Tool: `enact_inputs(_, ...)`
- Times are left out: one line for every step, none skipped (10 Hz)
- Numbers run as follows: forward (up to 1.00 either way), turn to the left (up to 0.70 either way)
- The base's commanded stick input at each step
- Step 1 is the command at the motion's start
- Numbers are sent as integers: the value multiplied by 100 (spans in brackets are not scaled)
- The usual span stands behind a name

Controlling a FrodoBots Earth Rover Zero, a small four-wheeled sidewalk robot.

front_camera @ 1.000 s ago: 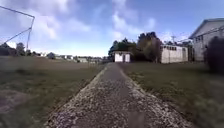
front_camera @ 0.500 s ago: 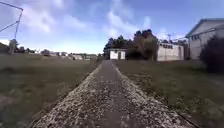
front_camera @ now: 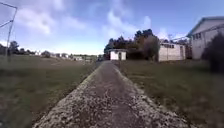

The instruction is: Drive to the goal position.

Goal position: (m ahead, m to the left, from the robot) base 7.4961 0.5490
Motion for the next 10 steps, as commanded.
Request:
enact_inputs(85,0)
enact_inputs(85,0)
enact_inputs(85,0)
enact_inputs(85,0)
enact_inputs(85,0)
enact_inputs(85,0)
enact_inputs(85,0)
enact_inputs(85,0)
enact_inputs(85,0)
enact_inputs(85,0)
